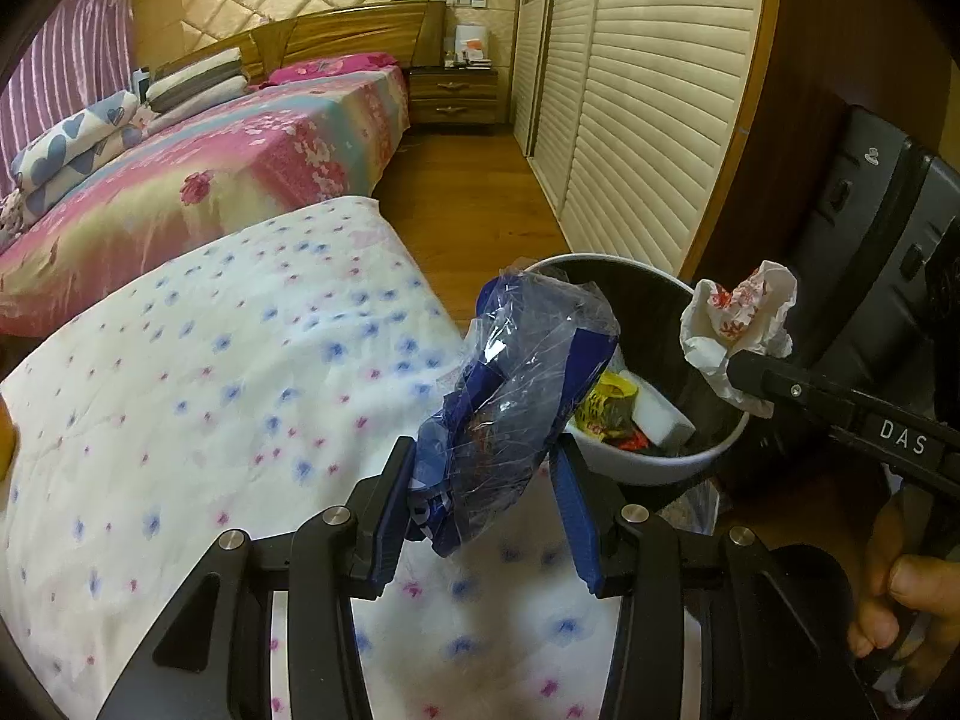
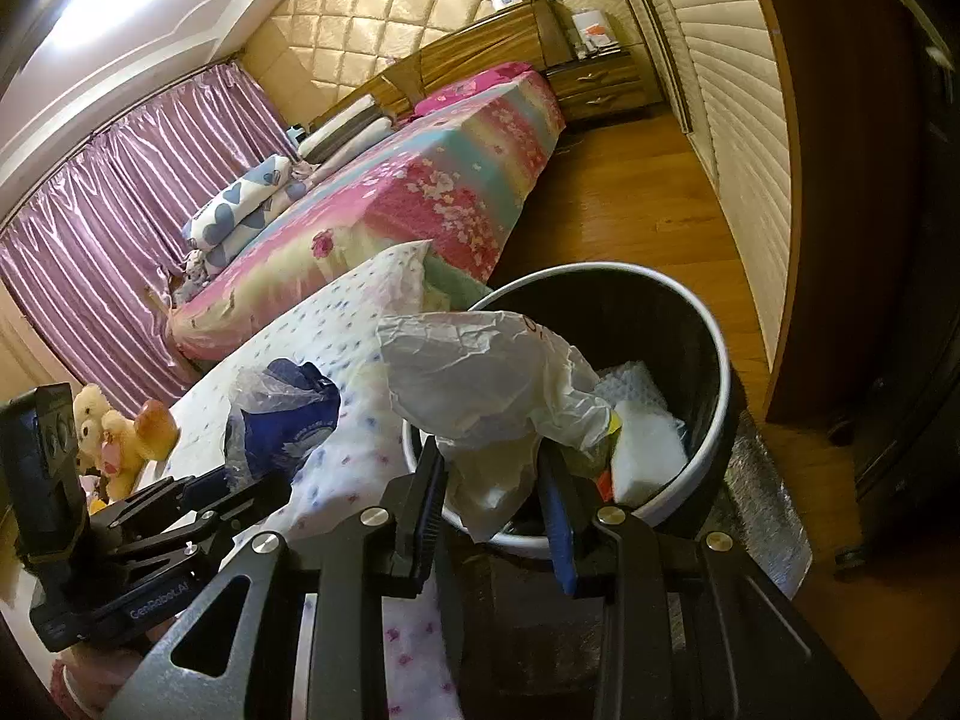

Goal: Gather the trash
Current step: 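Carry the blue wrapper and white tissue over the black bin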

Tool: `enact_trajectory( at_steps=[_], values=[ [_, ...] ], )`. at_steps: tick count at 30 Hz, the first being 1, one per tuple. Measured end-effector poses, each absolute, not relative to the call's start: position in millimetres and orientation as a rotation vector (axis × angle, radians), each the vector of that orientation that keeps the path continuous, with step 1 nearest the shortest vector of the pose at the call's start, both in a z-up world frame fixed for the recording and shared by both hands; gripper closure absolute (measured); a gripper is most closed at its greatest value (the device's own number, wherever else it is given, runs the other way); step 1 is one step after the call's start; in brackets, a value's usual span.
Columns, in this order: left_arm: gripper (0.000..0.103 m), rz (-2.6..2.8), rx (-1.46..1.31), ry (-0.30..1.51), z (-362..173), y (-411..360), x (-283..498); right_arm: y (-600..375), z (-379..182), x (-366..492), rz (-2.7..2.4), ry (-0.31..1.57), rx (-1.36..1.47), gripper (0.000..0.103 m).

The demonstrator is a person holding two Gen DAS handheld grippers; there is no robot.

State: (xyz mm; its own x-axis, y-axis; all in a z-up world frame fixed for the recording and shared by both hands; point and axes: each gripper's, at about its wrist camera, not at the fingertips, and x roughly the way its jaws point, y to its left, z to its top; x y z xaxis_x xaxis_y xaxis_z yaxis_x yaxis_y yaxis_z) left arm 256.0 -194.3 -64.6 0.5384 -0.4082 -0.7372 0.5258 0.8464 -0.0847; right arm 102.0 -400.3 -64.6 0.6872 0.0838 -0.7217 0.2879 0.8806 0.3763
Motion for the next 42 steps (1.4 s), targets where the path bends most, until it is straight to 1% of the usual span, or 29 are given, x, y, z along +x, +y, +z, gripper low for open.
enact_trajectory(
  at_steps=[25, 42],
  values=[
    [0.059, -0.561, 0.189, 0.846, -66.1, -236.5, 272.7, -423.2, -69.8, 120.4, -0.151, 0.846, 0.484, 0.072],
    [0.059, -0.562, 0.213, 0.853, -69.8, -249.6, 279.9, -434.4, -74.5, 125.1, -0.164, 0.862, 0.501, 0.071]
  ],
)
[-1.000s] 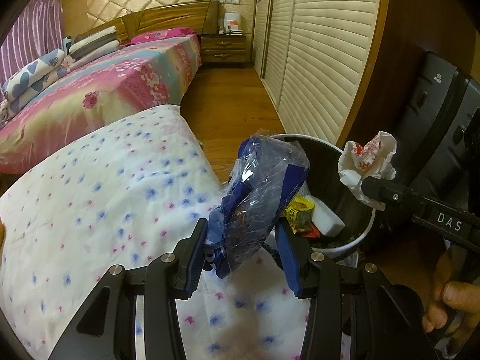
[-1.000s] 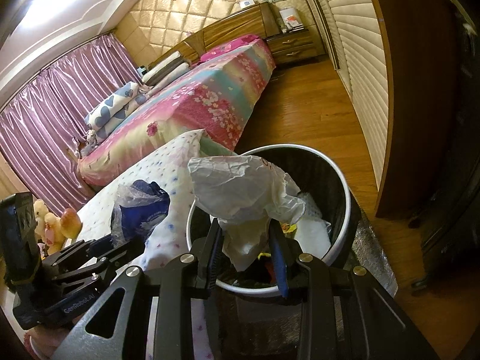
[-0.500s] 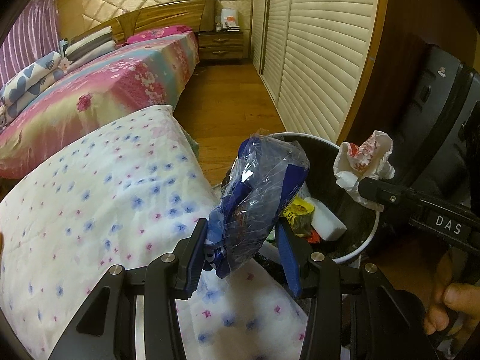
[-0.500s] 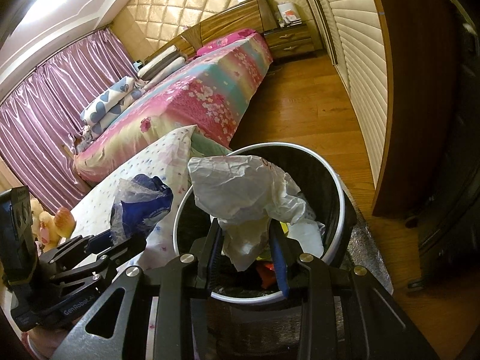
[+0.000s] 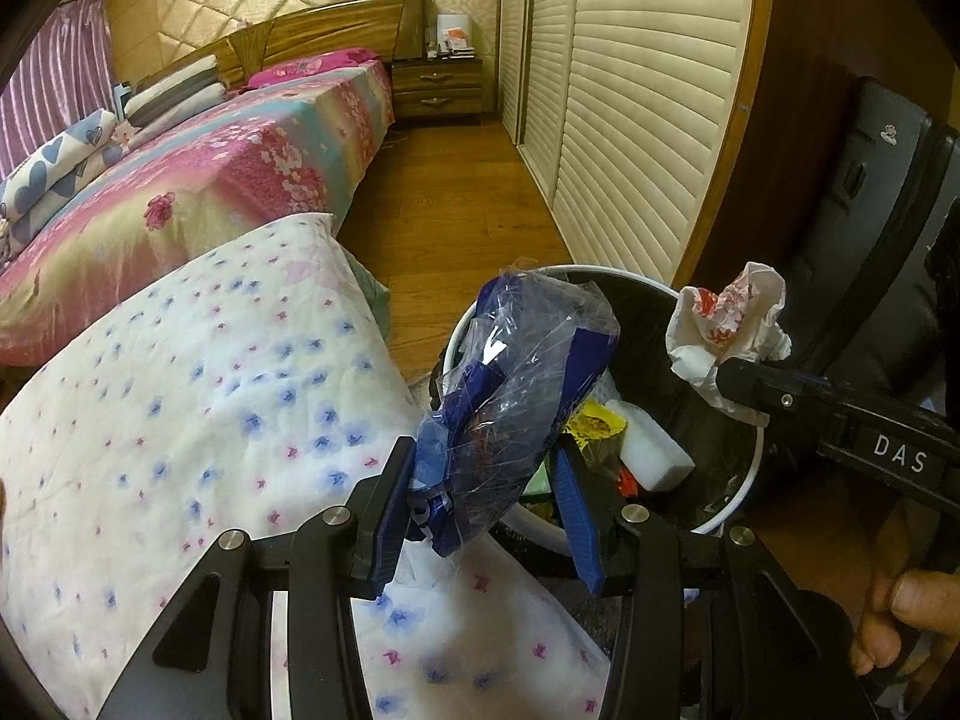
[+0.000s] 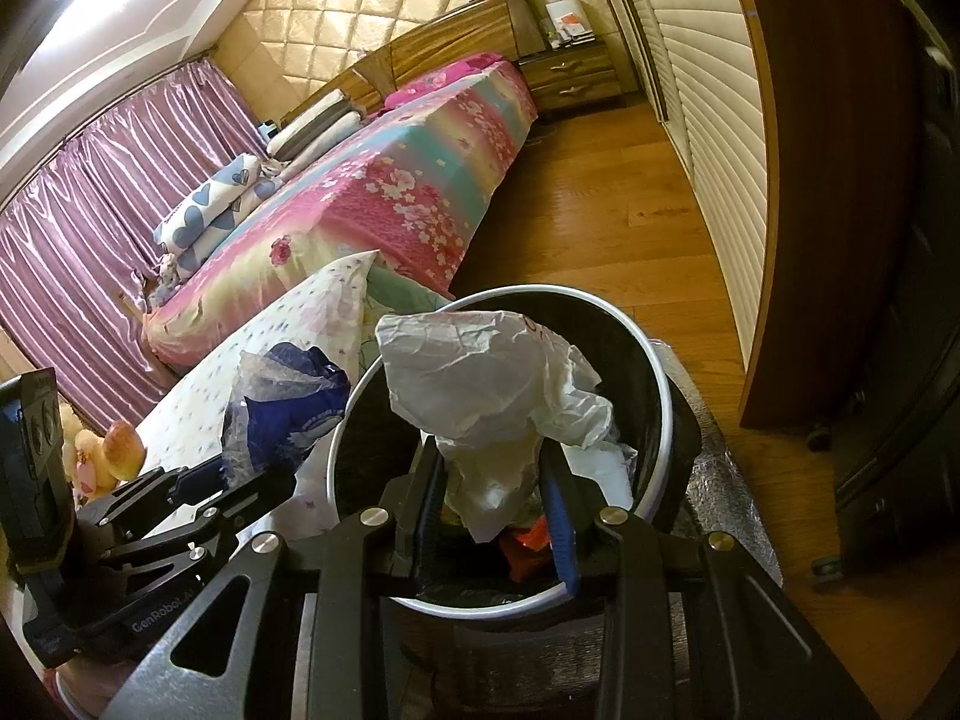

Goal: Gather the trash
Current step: 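Carry the blue wrapper and white tissue over the black bin, then open both tools to drop the wrapper and tissue into the bin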

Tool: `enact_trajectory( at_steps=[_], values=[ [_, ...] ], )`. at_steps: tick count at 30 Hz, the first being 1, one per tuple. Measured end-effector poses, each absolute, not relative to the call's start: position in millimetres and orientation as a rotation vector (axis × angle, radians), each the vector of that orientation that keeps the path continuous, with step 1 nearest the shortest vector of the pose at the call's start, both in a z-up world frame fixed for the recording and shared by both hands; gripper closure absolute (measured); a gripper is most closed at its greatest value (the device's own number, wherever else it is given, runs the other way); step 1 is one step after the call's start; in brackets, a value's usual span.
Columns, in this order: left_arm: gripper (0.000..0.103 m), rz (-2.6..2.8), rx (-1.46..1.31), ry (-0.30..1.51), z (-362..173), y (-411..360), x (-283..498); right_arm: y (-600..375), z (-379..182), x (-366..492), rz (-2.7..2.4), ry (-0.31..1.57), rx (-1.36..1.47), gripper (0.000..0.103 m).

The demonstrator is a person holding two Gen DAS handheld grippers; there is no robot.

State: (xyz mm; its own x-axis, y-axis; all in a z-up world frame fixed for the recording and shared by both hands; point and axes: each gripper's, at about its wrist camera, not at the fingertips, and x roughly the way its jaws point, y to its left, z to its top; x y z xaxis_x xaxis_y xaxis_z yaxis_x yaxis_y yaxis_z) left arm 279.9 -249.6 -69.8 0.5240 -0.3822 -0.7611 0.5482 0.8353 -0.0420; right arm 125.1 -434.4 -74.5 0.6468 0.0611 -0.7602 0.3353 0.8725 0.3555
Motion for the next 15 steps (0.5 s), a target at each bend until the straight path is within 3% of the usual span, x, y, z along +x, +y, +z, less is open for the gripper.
enact_trajectory(
  at_steps=[15],
  values=[
    [0.059, -0.564, 0.221, 0.858, -73.9, -258.2, 282.2, -437.3, -76.8, 126.5, -0.165, 0.865, 0.502, 0.070]
  ],
)
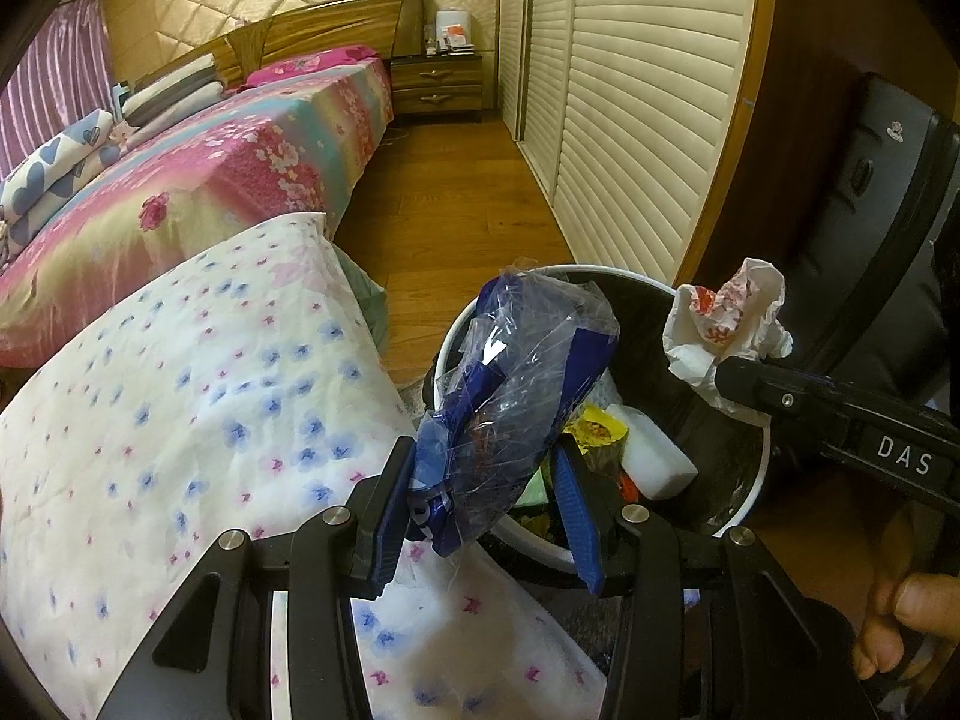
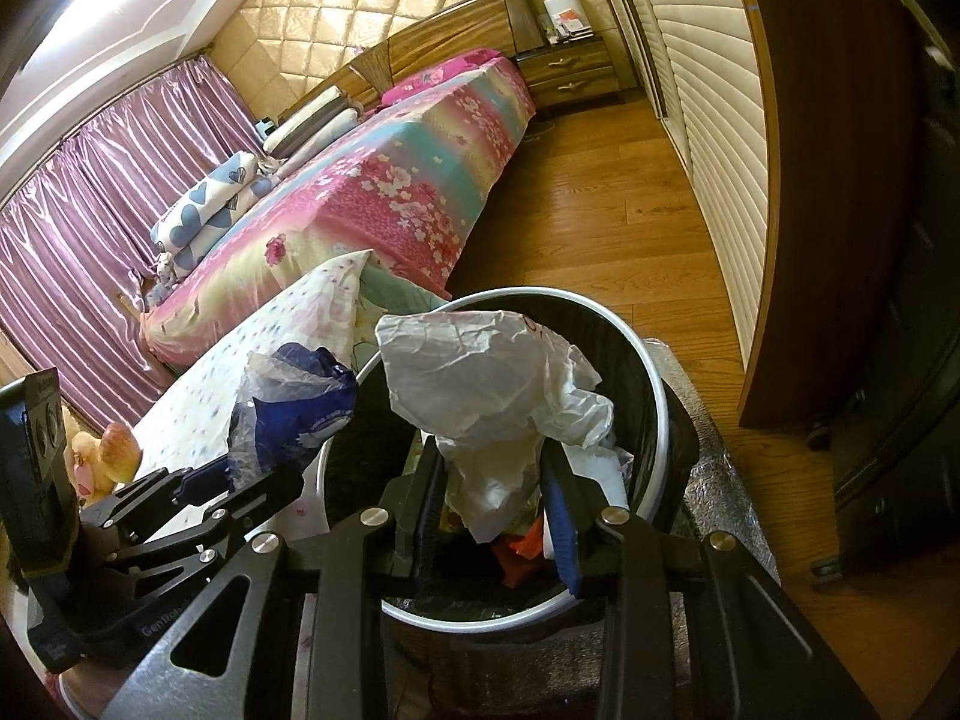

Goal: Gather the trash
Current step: 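Open both tools to drop the wrapper and tissue into the bin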

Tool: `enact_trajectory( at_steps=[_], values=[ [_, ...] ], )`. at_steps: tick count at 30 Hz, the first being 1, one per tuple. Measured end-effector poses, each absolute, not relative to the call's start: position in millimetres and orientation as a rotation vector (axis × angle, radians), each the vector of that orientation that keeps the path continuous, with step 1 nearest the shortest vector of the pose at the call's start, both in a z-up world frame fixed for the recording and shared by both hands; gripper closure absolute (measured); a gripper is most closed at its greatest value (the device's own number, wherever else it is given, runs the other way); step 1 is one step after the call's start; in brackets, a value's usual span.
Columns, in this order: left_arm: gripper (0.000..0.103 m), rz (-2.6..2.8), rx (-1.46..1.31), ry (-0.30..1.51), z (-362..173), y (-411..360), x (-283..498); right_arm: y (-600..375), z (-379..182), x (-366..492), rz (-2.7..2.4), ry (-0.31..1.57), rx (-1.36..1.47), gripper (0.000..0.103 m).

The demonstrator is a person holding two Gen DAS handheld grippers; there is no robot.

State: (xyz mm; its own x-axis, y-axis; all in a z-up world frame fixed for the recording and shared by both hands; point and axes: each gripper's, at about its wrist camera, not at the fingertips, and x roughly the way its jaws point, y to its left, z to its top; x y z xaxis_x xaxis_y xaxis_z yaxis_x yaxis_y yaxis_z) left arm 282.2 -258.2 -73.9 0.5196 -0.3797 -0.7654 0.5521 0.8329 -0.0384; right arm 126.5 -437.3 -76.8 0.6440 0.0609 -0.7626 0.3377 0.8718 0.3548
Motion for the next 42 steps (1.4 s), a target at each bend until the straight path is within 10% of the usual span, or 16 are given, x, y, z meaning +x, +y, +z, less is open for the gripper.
enact_trajectory(
  at_steps=[42],
  values=[
    [0.059, -0.572, 0.229, 0.868, -73.0, -265.0, 284.5, -442.9, -83.9, 130.3, -0.174, 0.885, 0.506, 0.069]
  ],
)
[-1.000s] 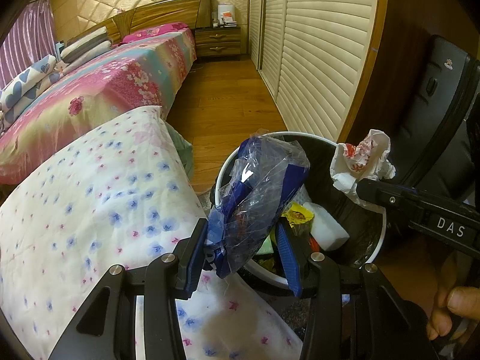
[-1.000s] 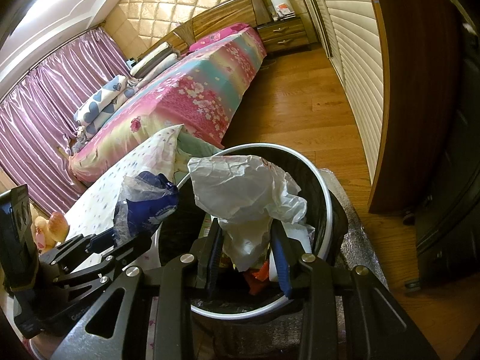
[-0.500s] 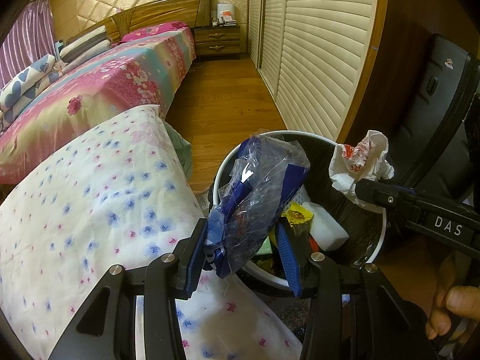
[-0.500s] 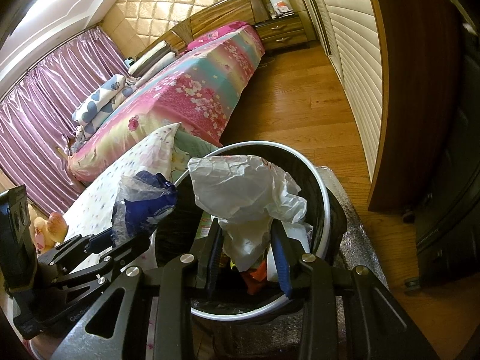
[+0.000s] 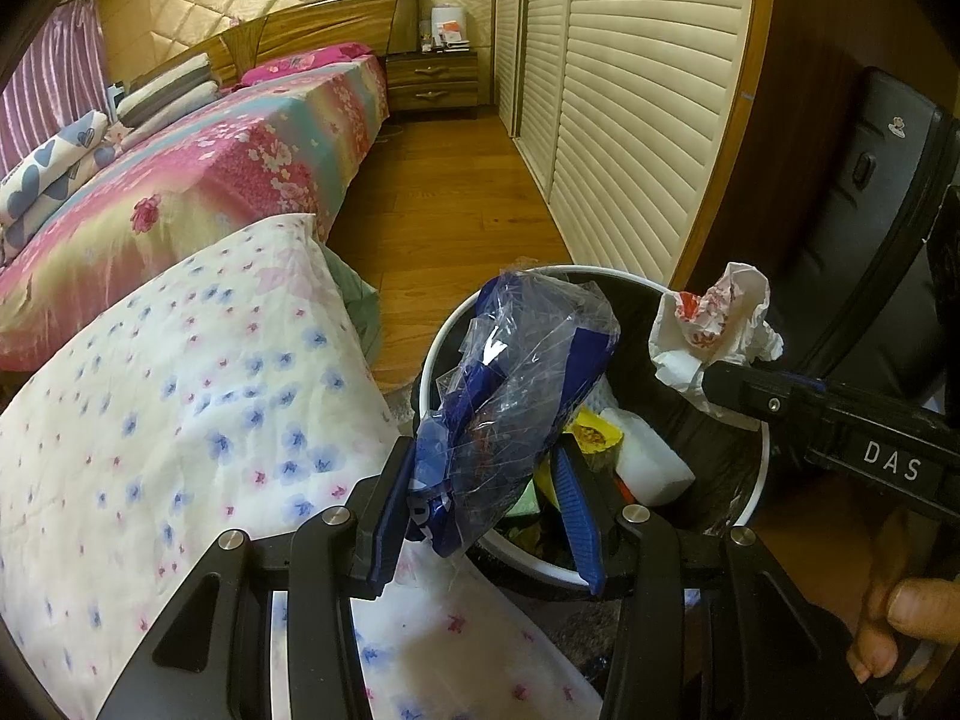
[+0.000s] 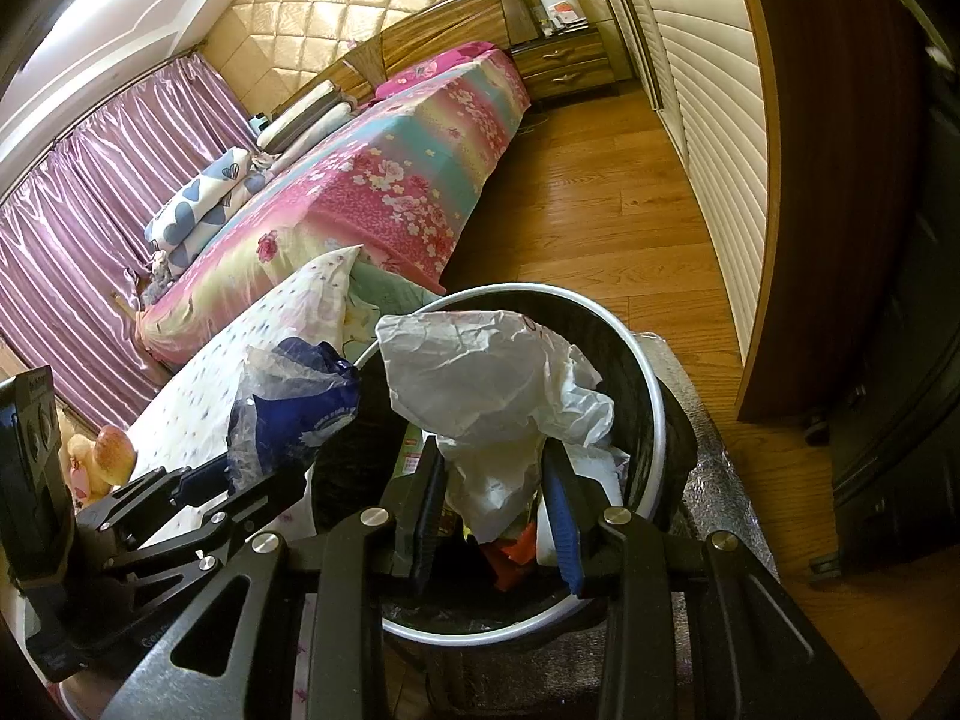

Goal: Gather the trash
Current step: 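Open both tools to drop the wrapper and tissue into the bin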

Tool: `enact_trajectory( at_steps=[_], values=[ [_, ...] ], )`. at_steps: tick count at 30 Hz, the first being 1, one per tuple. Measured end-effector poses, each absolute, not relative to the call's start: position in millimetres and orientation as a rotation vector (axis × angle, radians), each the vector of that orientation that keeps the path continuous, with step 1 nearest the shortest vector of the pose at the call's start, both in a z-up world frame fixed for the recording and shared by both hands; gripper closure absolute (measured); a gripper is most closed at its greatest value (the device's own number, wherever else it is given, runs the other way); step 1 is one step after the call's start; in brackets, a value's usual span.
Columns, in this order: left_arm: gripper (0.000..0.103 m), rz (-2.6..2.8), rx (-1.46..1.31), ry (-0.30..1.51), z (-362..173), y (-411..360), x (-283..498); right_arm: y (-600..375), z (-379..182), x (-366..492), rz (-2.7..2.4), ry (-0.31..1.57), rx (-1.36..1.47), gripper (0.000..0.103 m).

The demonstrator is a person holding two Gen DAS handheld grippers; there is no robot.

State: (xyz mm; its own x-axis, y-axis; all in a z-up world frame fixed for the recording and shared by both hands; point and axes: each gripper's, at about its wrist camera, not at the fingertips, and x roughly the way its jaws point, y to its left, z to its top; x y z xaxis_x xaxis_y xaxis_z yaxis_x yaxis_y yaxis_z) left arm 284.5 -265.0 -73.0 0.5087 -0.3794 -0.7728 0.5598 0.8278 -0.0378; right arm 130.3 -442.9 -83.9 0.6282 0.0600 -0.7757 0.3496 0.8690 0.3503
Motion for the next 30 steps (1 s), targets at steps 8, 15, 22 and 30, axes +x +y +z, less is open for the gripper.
enact_trajectory(
  at_steps=[8, 15, 22, 30],
  values=[
    [0.058, -0.572, 0.225, 0.872, -73.2, -264.2, 284.4, -442.3, -85.8, 132.2, -0.170, 0.892, 0.503, 0.069],
    [0.058, -0.573, 0.225, 0.877, -72.8, -263.6, 285.6, -442.2, -85.9, 133.6, -0.172, 0.895, 0.508, 0.069],
    [0.054, -0.575, 0.220, 0.884, -70.8, -264.0, 284.3, -444.3, -85.8, 133.7, -0.173, 0.897, 0.532, 0.061],
    [0.051, -0.563, 0.203, 0.872, -66.0, -250.3, 276.0, -446.6, -78.7, 123.4, -0.184, 0.872, 0.560, 0.052]
  ],
)
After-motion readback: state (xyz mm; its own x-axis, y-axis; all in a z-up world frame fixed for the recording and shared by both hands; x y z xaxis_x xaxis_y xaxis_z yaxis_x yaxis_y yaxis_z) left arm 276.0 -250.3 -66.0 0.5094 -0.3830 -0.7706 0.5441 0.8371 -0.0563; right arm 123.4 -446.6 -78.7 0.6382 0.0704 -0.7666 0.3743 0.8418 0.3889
